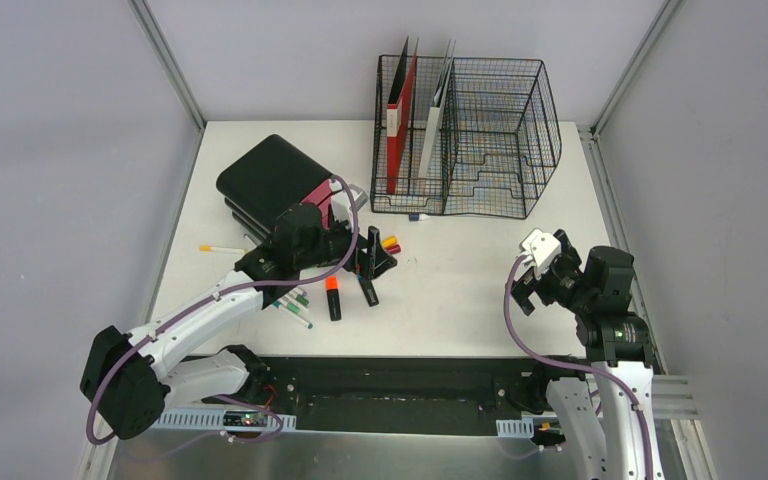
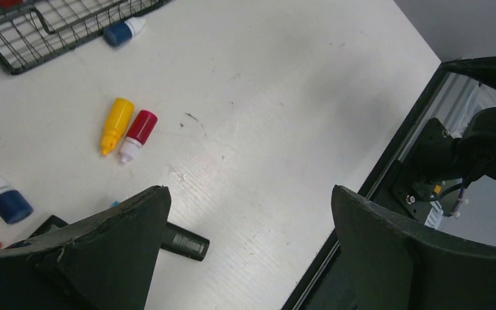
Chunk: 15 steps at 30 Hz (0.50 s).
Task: Organize the desk
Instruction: Place the folder in the storage box, then open the drawer in the storage box.
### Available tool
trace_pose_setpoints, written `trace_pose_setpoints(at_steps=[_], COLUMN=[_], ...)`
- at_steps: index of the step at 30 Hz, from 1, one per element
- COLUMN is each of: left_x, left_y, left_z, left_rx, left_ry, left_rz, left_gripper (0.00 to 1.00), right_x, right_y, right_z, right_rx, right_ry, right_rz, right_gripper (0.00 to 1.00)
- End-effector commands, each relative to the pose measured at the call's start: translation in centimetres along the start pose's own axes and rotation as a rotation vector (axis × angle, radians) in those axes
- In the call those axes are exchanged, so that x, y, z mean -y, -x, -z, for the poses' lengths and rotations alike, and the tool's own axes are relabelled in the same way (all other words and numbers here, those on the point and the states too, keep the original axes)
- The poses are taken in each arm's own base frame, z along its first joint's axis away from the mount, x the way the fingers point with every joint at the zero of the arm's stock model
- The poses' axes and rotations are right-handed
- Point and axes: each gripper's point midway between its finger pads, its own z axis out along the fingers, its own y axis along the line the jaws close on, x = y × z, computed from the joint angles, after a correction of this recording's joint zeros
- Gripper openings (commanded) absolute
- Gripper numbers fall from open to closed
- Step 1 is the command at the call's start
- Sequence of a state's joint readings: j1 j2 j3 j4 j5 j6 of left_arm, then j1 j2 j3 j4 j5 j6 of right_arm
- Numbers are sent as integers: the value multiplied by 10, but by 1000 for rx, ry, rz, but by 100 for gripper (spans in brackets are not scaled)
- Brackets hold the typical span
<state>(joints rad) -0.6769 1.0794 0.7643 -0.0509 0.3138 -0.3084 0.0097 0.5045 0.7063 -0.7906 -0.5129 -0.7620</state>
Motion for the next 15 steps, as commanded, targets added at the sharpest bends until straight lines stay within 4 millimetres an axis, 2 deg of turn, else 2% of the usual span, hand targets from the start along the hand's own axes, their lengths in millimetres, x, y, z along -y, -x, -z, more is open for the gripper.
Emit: trace_pose_setpoints(at_steps=[1, 7, 15], left_x=[-4, -12, -15], left_y=[-1, -23, -34], left_z=[5, 5, 5], left_rx=[46, 11, -9], left_ry=[20, 44, 53], left_rz=[36, 81, 124], left_gripper=[99, 99, 99], right_x=[-1, -1, -1], right_y=[2, 3, 3], right_z=[-1, -1, -1], right_rx=[14, 16, 14], right_ry=[12, 15, 20], right_rz=[11, 12, 11], right_gripper=[99, 99, 99])
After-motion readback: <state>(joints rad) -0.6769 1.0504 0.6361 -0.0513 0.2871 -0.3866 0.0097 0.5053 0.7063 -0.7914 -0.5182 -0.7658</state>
